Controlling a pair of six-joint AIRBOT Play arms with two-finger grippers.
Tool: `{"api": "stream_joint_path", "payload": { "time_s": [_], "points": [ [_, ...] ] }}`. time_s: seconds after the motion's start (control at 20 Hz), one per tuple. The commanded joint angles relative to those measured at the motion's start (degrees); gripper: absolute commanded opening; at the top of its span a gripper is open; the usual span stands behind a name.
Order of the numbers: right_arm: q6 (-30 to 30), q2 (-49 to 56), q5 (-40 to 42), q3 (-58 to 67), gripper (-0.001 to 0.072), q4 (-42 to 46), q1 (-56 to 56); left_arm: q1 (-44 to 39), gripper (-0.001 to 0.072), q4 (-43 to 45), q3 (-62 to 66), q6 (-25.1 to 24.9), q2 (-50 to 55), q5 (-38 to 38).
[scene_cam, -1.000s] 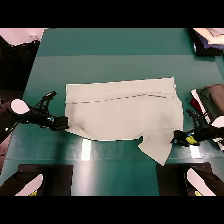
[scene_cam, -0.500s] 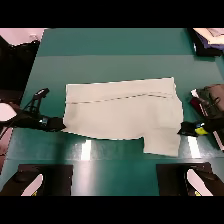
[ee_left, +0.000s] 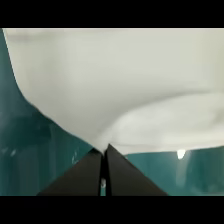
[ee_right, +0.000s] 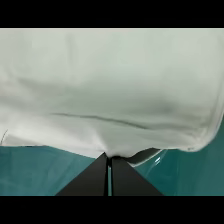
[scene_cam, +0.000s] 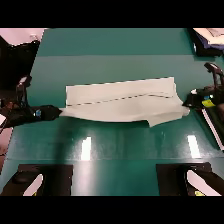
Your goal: Fold the shirts.
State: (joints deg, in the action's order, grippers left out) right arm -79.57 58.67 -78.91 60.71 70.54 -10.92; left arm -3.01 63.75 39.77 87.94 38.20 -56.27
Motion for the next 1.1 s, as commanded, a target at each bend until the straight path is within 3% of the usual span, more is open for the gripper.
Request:
{"api": "stream_joint_path", "payload": {
  "time_s": [0.0,0.3,0.6,0.85,0.9,0.95,1.0,1.05],
  "points": [
    [0.09,8.09,5.35,6.95,0.0014,0.15,3.39,0.07,0.0028,0.09,0.28,1.33,2.34,11.63],
    [-0.02,20.15,9.44,19.06,0.0014,0.11,3.82,0.07,0.0028,0.04,1.53,4.9,14.95,26.03],
    [0.0,30.12,11.67,25.86,0.0016,-0.11,3.67,0.07,0.0029,0.09,12.22,4.68,30.16,27.06],
    [0.04,35.56,14.16,28.79,0.0024,-0.57,3.98,0.07,0.0031,0.09,16.61,4.72,37.03,27.1],
    [0.07,36.17,15.23,29.51,0.0127,-0.61,4.02,0.07,0.0145,0.2,16.63,4.7,37.27,27.3],
    [0.07,36.74,15.91,30.53,0.0357,-0.92,4.02,0.07,0.0417,0.2,16.65,4.72,37.33,27.52],
    [0.11,37.16,15.8,31.89,0.0441,-2.38,4.02,0.07,0.0563,0.2,16.65,4.74,37.31,27.52],
    [0.17,37.38,15.21,33.22,0.0454,-4.13,3.52,0.07,0.0542,0.2,16.68,4.7,37.18,27.06]
  ]
}}
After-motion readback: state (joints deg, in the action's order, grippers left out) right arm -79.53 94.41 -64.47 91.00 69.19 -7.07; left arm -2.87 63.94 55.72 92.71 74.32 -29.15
